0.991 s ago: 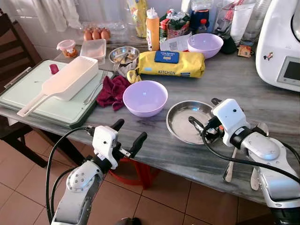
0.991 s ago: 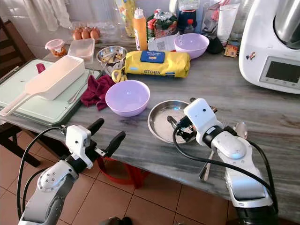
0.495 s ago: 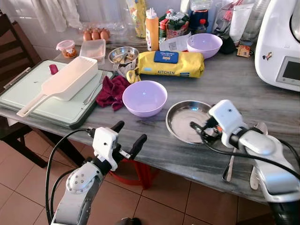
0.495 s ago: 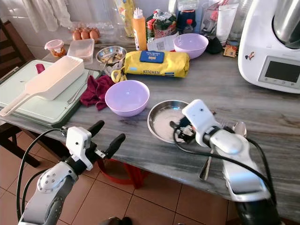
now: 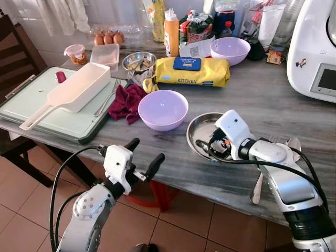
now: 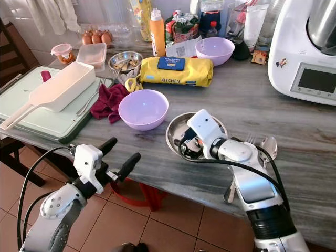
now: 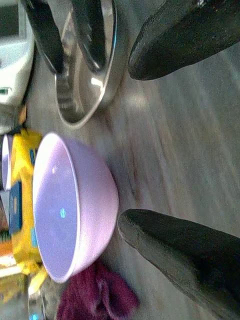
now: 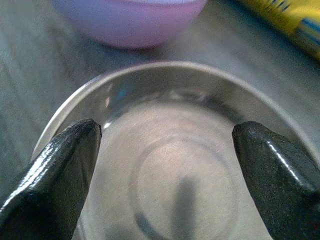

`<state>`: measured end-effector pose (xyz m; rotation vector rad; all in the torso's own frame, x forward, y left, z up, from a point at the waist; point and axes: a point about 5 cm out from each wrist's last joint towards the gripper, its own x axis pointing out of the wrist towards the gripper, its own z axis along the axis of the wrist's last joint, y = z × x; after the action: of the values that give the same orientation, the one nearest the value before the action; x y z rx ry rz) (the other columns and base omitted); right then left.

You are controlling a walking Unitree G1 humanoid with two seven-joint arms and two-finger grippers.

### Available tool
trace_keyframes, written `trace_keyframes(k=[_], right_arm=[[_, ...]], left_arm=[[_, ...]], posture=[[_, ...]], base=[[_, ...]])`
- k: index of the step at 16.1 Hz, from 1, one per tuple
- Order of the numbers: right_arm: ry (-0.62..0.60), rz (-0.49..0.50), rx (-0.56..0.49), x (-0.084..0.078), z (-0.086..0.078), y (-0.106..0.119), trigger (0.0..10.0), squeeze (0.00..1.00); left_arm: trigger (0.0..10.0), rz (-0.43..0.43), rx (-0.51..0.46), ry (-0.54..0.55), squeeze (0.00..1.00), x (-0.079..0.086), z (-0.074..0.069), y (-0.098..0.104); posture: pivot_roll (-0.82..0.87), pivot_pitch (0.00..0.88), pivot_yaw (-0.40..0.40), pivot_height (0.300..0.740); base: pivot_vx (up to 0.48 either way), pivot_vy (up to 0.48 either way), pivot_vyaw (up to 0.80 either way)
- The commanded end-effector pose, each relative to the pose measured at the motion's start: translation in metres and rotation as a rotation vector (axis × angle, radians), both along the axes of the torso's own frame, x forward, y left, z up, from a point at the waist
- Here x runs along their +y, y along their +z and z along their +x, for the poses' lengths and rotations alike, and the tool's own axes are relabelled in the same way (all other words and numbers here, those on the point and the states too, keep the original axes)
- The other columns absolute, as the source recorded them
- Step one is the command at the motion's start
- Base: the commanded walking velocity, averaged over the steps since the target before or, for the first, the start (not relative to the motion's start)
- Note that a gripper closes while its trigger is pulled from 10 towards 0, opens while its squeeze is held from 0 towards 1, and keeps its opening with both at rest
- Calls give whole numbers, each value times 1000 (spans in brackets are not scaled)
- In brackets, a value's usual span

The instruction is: Setting the table

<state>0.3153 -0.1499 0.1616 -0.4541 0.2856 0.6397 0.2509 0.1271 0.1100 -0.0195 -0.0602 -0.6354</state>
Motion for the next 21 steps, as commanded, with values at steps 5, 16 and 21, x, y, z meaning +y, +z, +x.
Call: trace_keyframes(k=[5, 16, 21], right_arm=[[-14, -37, 59, -7, 0, -9, 10000, 0], [54, 88, 127, 11, 3, -9, 10000, 0], [69, 151, 141, 20, 6, -7, 10000, 0]], left_arm=[[10000, -11, 34, -133, 0, -4, -10, -1], [10000, 4, 56, -182, 0, -11, -16, -4], [10000, 13, 55, -176, 0, -10, -15, -5]], posture=[[-94, 116, 89, 740], [-91, 112, 81, 740], [-89, 110, 80, 740]], base=[[0, 0, 0], [0, 0, 0], [0, 0, 0]])
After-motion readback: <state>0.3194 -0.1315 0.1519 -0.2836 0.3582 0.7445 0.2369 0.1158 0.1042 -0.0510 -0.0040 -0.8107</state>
